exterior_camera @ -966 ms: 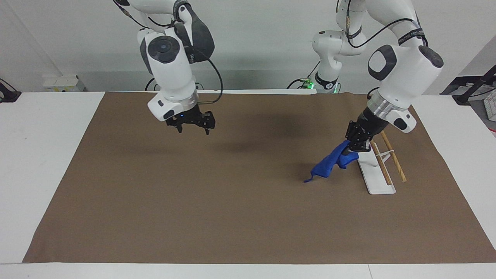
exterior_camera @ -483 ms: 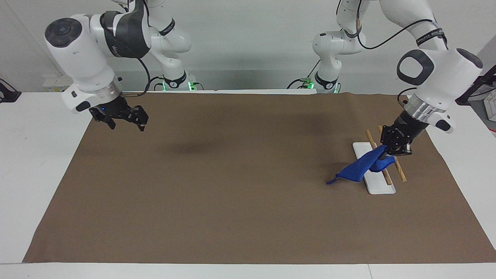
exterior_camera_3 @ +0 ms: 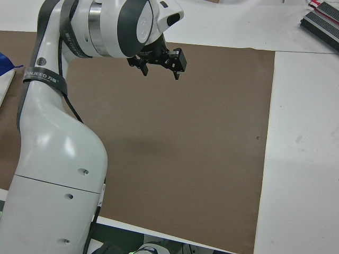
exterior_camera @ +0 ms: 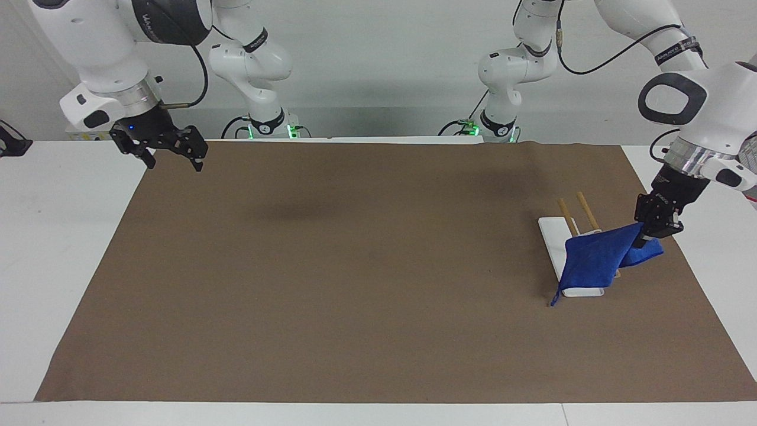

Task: Right arm passes towel to left arm to hang
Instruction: 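Carry the towel over the wooden rack while the right gripper retracts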

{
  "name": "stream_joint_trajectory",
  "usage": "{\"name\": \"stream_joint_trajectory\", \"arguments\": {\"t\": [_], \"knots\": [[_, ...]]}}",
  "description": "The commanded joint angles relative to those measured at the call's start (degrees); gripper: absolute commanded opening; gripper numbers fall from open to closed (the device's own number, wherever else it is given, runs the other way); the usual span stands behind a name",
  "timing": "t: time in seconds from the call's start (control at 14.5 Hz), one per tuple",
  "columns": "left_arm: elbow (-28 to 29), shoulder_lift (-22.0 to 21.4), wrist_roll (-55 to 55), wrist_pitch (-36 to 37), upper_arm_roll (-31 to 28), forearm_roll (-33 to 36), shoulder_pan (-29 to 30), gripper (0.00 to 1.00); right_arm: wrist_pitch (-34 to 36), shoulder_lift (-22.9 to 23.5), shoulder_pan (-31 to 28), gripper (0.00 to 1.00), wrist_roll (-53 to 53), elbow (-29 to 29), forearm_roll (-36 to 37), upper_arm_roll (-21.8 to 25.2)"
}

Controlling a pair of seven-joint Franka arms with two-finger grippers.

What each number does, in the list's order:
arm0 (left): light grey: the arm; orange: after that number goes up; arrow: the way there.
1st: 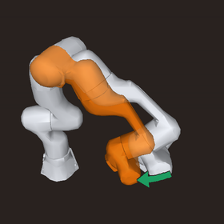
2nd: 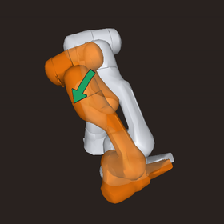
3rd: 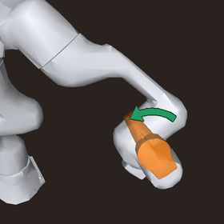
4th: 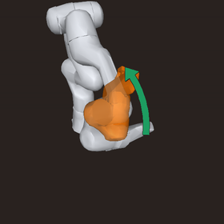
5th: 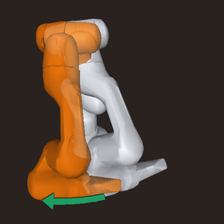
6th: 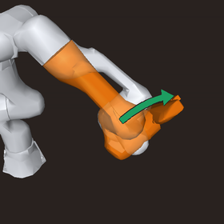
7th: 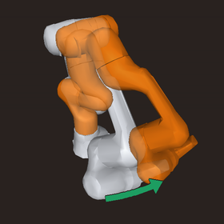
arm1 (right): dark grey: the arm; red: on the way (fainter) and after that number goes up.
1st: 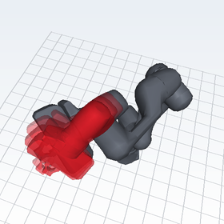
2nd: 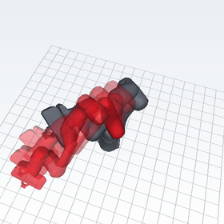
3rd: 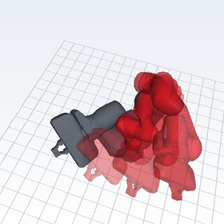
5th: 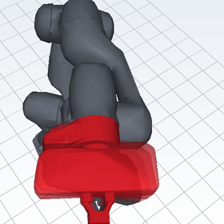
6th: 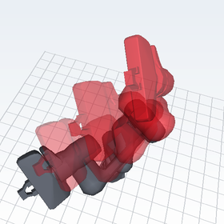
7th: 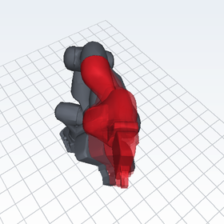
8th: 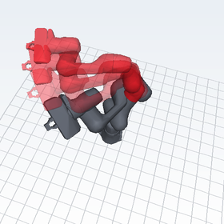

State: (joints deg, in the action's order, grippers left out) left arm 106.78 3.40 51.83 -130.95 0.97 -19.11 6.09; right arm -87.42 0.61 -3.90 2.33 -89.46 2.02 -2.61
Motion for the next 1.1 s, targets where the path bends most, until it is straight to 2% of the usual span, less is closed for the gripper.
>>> {"name": "stream_joint_trajectory", "arguments": {"t": [0.0,0.21,0.48,0.69,1.03], "knots": [[0.62,-0.94,-6.55,-1.06,0.44,-0.4,1.64,0.01,0.23,-0.51,-0.31,1.0,-0.31,-1.14,-0.53,-0.21],[2.1,-1.55,-7.62,-1.06,0.17,3.02,3.39,0.02,0.23,-0.69,-1.19,1.0,-0.75,-1.68,-2.81,0.32],[9.31,-5.24,-7.62,-0.98,0.17,7.85,5.85,0.03,0.41,-0.61,-1.37,1.0,-0.58,-1.86,-2.81,0.23],[11.08,-6.39,-8.67,0.16,0.26,7.95,6.38,0.03,0.58,-0.52,-1.37,1.0,-0.58,-1.85,-2.81,0.23],[12.91,-8.32,-13.05,6.93,0.35,8.04,4.72,0.03,0.85,-0.43,-1.46,1.0,-0.66,-1.77,-2.81,0.32]]}}
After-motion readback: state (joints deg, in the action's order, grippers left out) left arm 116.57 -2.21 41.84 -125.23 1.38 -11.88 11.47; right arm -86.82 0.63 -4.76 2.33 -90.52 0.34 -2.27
